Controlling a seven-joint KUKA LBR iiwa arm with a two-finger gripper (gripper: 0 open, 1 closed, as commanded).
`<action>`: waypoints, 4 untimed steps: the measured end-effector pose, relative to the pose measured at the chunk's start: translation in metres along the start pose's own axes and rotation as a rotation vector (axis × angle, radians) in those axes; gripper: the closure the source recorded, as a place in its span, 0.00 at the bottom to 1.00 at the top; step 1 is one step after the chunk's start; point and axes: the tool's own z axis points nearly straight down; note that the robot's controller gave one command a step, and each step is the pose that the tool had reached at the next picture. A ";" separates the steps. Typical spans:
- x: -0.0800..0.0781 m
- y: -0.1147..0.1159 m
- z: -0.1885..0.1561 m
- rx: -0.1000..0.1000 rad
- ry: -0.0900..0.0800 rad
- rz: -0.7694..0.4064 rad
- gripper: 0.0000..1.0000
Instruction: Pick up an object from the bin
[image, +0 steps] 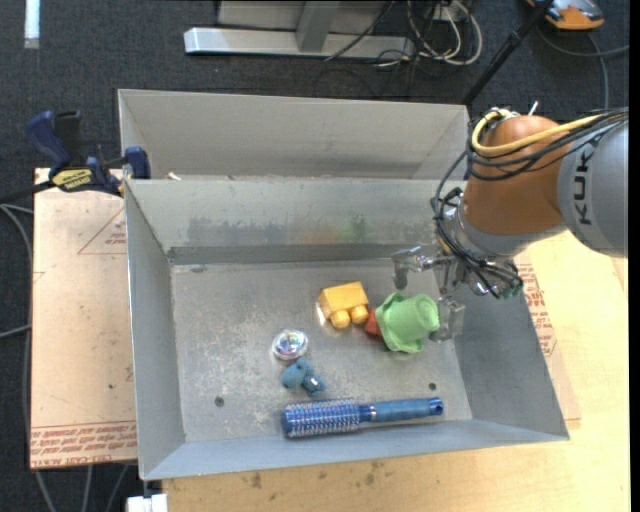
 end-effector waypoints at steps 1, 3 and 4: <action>-0.005 0.008 0.050 0.004 -0.006 -0.340 0.00; -0.009 0.006 0.045 0.009 -0.016 -0.335 1.00; -0.010 0.006 0.038 -0.001 0.000 -0.331 1.00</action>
Offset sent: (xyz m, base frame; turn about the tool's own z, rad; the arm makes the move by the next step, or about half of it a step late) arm -0.0020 0.0088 -0.0551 -0.3423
